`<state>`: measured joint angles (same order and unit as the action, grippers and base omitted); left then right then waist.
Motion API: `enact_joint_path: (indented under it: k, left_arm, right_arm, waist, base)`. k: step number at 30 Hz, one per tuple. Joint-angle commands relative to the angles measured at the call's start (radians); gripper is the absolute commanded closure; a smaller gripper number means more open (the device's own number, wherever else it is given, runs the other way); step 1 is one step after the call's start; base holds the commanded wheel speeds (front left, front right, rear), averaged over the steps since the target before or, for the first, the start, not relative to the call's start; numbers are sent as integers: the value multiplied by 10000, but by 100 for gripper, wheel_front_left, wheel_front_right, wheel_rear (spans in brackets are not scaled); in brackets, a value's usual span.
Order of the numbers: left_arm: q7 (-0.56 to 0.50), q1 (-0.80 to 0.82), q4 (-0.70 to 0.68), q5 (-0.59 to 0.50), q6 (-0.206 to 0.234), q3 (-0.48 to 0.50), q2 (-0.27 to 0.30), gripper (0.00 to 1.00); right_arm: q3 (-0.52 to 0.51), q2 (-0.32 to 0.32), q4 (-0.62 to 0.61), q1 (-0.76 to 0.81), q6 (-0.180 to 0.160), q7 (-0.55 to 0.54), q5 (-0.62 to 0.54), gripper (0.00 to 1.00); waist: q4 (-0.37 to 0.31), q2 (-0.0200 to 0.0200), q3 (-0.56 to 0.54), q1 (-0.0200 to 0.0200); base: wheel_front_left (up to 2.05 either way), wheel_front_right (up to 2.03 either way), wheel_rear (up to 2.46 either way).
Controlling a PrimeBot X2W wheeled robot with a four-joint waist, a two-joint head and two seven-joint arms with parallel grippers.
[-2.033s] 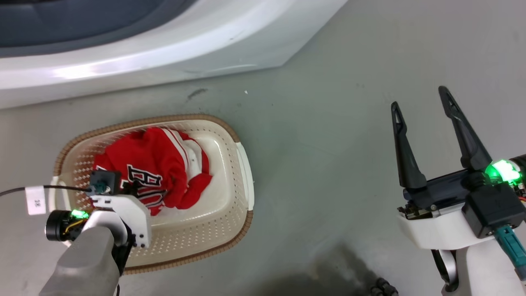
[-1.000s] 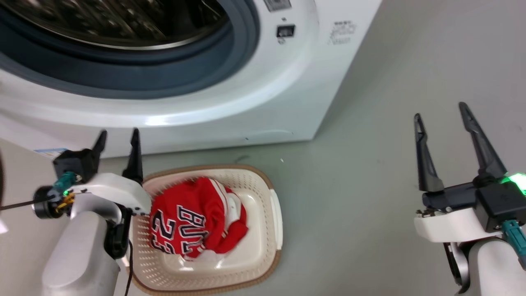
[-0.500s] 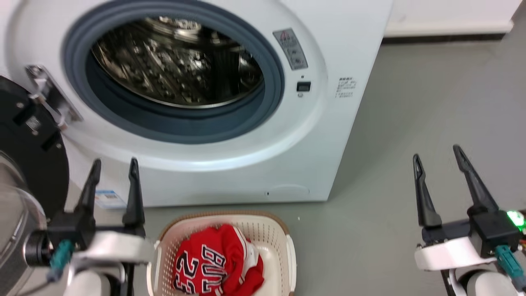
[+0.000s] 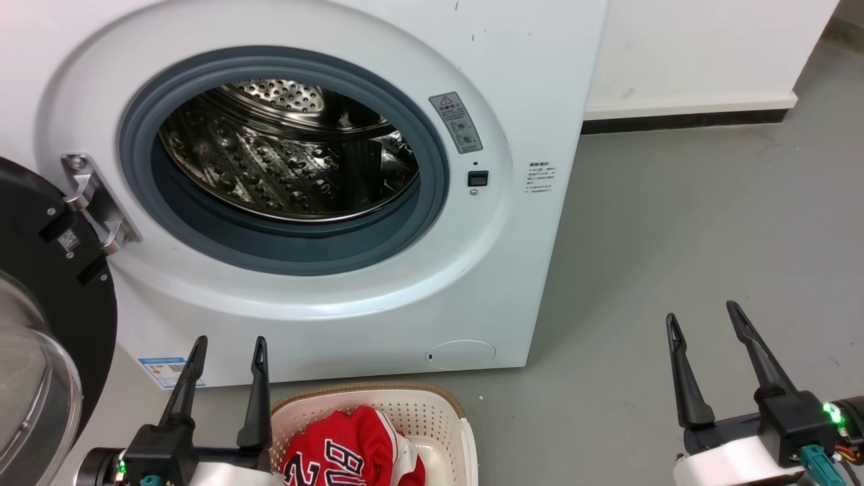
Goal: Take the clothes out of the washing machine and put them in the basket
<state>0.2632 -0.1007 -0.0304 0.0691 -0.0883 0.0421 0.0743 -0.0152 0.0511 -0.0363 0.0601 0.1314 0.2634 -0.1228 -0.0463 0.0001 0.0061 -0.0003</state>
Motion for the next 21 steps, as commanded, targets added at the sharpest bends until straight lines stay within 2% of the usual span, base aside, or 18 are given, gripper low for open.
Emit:
enact_joint_path:
  k: [1, 21]
  left_arm:
    - [22, -90, -16, -61, -28, -2, -61, 0]
    - [22, 24, 161, -181, -98, 278, -208, 0]
  right_arm:
    - [13, -16, 22, 49, -14, 20, 29, 0]
    - [-85, -16, 43, -101, -14, 20, 16, 0]
  waist:
    - [-46, -1, -10, 3]
    - [-161, -1, 26, 3]
  base:
    - [0, 0, 0]
    - [0, 0, 0]
